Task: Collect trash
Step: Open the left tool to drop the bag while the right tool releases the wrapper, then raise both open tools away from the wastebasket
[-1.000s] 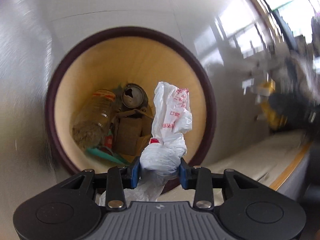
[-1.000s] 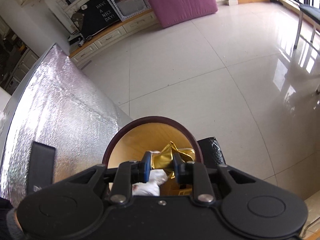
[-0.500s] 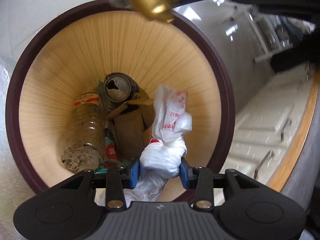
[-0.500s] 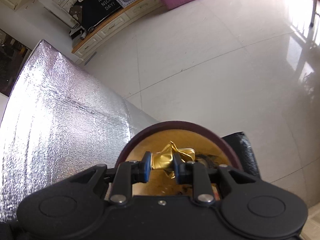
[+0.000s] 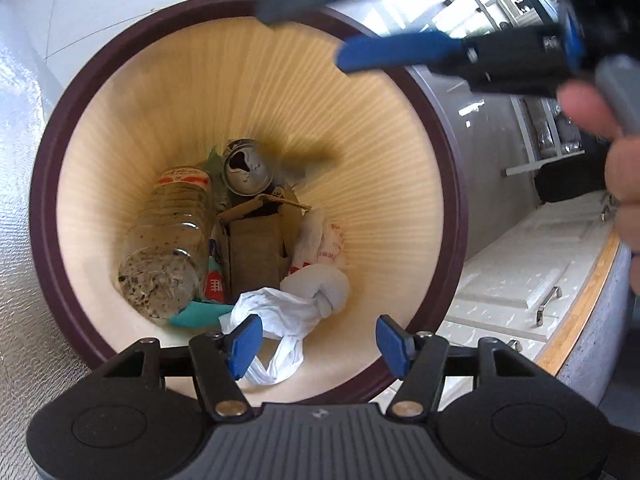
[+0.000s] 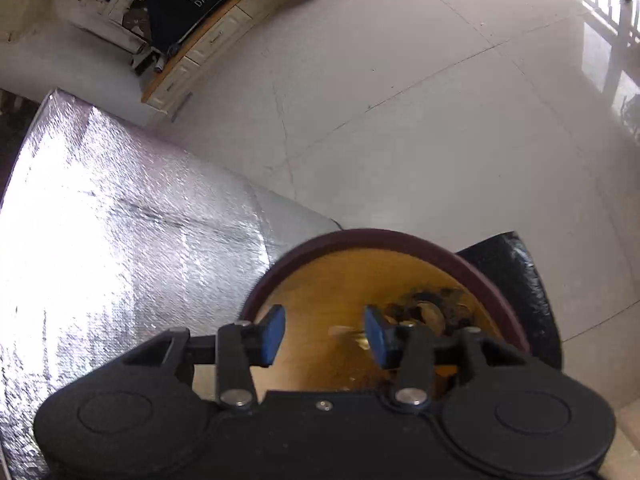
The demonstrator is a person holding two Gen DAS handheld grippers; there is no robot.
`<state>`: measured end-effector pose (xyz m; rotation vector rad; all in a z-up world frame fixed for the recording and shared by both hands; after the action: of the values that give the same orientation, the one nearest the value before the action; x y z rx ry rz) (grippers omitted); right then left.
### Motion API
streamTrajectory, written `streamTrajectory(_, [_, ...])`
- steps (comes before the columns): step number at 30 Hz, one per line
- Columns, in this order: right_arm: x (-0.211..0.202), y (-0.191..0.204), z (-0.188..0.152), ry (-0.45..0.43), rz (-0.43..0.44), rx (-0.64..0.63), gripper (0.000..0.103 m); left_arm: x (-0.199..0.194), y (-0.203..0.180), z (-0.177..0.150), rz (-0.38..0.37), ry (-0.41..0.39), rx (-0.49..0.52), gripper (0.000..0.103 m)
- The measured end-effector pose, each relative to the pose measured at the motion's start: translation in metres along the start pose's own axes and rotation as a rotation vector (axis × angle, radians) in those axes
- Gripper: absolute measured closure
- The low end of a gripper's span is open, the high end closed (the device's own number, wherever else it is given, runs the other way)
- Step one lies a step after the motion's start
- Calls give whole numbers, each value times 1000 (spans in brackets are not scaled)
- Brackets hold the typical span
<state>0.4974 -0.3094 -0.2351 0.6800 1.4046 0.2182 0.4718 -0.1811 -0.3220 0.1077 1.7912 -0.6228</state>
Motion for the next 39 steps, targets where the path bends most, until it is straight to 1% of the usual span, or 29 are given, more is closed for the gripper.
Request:
streamTrajectory(6, [0,-14,-12,27,-15,16,57,4,1,4,7,-23,-9,42])
streamTrajectory(8, [-2,-18,-16,26,-16,25,57,10,4,5,8,-21,-23,46])
streamTrajectory(10, [-6,-23,-20,20,-7,39,57,22,7,9,3,-4,-38,61])
streamTrajectory(11, [-8,-25,-22,16,-2,47,57,28,8,11,1,4,-41,66])
streamTrajectory(12, [-9,-28,-24,12,2,54,57,35,8,13,0,15,-41,80])
streamTrajectory(13, [-10,-31,-26,10,5,60,57,43,8,15,1,28,-43,89])
streamTrajectory(16, [-13,-40,-32,12,8,72,57,62,6,19,24,49,-45,89])
streamTrajectory(18, [-15,-47,-36,14,1,77,57,72,2,22,56,55,-29,89])
streamTrajectory(20, [-16,-54,-40,18,-9,78,57,76,-1,25,78,56,-16,89])
streamTrajectory(22, [-18,-60,-43,22,-23,82,57,73,-2,24,71,47,-27,89])
streamTrajectory(24, [-22,-64,-45,22,-29,88,57,65,0,21,68,26,-39,85])
streamTrajectory(26, [-24,-68,-48,24,-30,94,57,54,0,18,78,3,-56,76])
streamTrajectory(27, [-24,-68,-50,26,-32,92,57,49,0,18,81,-10,-63,74])
streamTrajectory(29, [-26,-65,-52,32,-39,77,57,35,-3,16,75,-36,-69,66])
streamTrajectory(30, [-27,-63,-53,34,-40,67,57,29,-3,15,75,-47,-72,63])
streamTrajectory(33, [-32,-55,-55,33,-52,37,57,10,-4,11,79,-81,-89,46])
streamTrajectory(35, [-36,-51,-56,26,-60,25,55,0,-4,9,83,-101,-106,29])
streamTrajectory(36, [-38,-49,-56,22,-61,23,55,-7,-3,6,86,-115,-111,24])
streamTrajectory(38, [-43,-45,-57,11,-67,14,47,-19,-2,-2,88,-138,-121,13])
streamTrajectory(39, [-44,-43,-57,4,-72,8,44,-23,-2,-5,88,-145,-127,9])
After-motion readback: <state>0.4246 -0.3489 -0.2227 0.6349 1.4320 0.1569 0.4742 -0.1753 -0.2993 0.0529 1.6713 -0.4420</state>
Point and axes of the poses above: each gripper's, at about its wrist camera, not at the fingertips, and x roughly the way its jaws point, y to its left, z to its top, the point moved 3 cm from there along x, roughly the way its jaws point, and after that the axes turned 12 degrees about y, right-handed, at the moved point
